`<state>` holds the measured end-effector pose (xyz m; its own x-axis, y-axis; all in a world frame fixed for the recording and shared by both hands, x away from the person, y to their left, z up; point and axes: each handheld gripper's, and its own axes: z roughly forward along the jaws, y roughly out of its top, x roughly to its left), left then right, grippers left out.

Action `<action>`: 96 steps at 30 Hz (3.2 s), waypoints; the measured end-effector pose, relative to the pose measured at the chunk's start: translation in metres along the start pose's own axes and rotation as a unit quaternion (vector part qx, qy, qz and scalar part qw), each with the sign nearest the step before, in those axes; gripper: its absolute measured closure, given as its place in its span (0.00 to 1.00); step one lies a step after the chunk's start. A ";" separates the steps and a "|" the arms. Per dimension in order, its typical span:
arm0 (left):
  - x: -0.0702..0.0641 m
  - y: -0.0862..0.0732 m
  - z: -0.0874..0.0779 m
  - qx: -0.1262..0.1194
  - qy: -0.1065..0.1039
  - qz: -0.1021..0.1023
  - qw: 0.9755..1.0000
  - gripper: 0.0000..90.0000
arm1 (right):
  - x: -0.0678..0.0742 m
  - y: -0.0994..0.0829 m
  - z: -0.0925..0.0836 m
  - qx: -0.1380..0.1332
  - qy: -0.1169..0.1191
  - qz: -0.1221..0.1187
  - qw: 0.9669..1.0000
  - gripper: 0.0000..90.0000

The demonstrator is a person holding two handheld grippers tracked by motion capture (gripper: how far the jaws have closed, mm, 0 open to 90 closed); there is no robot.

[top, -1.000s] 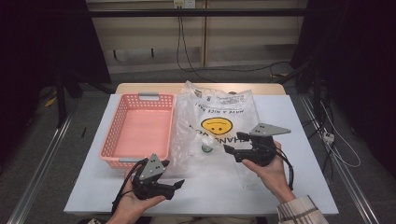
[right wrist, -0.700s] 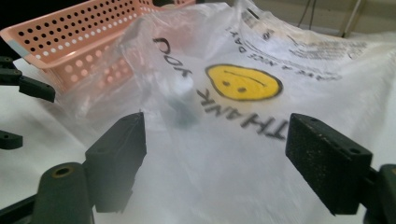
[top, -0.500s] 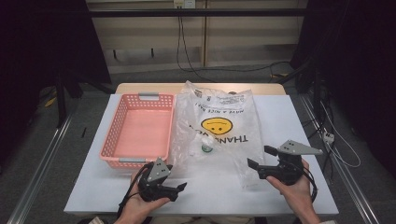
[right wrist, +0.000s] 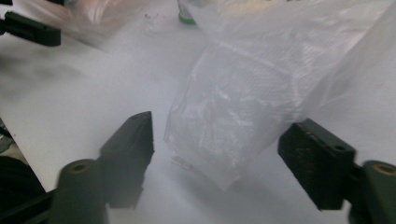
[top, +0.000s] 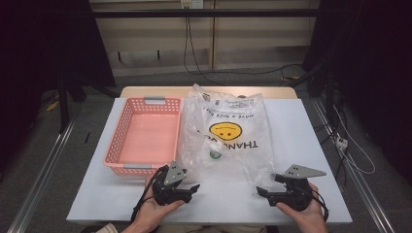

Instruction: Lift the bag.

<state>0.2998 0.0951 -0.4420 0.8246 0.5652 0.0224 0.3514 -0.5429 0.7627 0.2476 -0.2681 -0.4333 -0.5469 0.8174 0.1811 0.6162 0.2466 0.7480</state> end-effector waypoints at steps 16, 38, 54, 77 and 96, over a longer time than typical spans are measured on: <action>-0.006 0.012 0.040 0.034 -0.022 -0.006 0.999 0.50 | -0.003 -0.001 0.006 0.016 0.033 -0.013 0.999 1.00; 0.007 0.028 0.016 -0.021 -0.108 -0.028 0.994 1.00 | -0.005 0.015 0.001 -0.036 0.064 -0.012 0.997 1.00; 0.026 0.069 -0.026 -0.091 -0.099 -0.018 0.991 1.00 | -0.015 0.062 -0.013 -0.106 0.063 -0.027 0.992 1.00; 0.067 0.128 -0.068 -0.158 -0.056 -0.023 0.986 1.00 | -0.028 0.148 -0.025 -0.154 0.052 -0.046 0.986 1.00; 0.095 0.178 -0.117 -0.202 -0.003 -0.007 0.979 1.00 | -0.042 0.222 -0.065 -0.197 0.009 -0.067 0.978 1.00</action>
<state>0.3886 0.1250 -0.2287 0.8242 0.5663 0.0063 0.1607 -0.2446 0.9562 0.3703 -0.2817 -0.2336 -0.6195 0.7816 0.0737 0.2746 0.1278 0.9530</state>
